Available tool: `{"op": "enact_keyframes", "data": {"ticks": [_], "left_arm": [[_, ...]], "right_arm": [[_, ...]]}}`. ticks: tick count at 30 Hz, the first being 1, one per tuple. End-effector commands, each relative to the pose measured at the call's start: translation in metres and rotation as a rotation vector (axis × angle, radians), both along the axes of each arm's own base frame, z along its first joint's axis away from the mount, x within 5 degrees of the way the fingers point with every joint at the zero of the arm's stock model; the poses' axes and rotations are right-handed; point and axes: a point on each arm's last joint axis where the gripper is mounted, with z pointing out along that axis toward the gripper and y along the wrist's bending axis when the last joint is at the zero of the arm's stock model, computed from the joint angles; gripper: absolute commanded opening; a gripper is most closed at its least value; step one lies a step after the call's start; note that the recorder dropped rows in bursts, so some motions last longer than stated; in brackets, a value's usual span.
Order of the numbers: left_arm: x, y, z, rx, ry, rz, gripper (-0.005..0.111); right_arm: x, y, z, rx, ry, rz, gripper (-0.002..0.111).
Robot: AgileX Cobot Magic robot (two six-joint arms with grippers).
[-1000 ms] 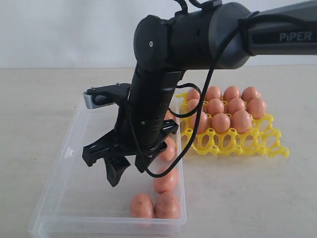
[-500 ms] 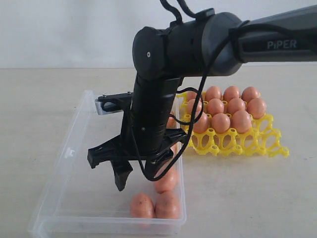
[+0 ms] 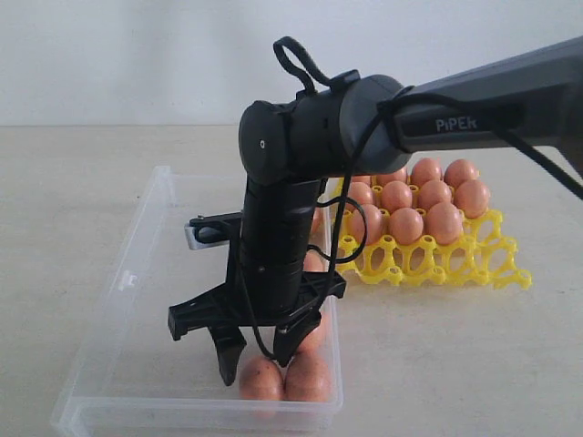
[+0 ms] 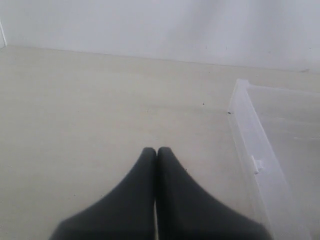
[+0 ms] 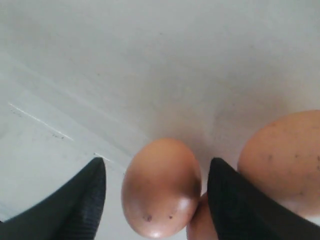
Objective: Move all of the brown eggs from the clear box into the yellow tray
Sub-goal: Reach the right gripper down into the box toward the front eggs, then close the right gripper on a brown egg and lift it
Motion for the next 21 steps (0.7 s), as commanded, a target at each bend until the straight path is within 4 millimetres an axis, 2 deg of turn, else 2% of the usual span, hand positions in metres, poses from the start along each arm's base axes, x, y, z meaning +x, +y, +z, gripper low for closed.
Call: {"op": "enact_keyframes", "data": {"ticks": [1, 8, 10, 13, 16, 17, 21], "left_arm": [[0.001, -0.001, 0.002, 0.006, -0.026, -0.016, -0.004], [0.003, -0.003, 0.012, 0.154, -0.134, -0.062, -0.004], [0.003, -0.004, 0.014, 0.165, -0.157, -0.075, -0.004], [0.003, -0.004, 0.014, 0.165, -0.15, -0.071, -0.004], [0.003, -0.003, 0.012, 0.165, -0.135, -0.061, -0.004], [0.002, -0.003, 0.012, 0.166, -0.131, -0.059, -0.004], [0.002, -0.002, 0.011, 0.166, -0.121, -0.053, -0.004]], "right_arm": [[-0.001, 0.0, -0.006, -0.005, 0.027, -0.001, 0.058], [-0.003, 0.0, -0.011, -0.02, 0.067, 0.002, 0.058], [-0.003, 0.0, -0.011, -0.019, 0.066, 0.005, 0.054], [-0.003, 0.0, -0.011, -0.018, 0.065, 0.004, 0.038], [-0.002, 0.001, -0.011, -0.011, 0.054, 0.007, 0.014], [-0.001, 0.001, -0.011, 0.005, 0.039, 0.042, 0.002], [0.005, 0.006, -0.01, 0.081, -0.065, 0.141, 0.0]]}}
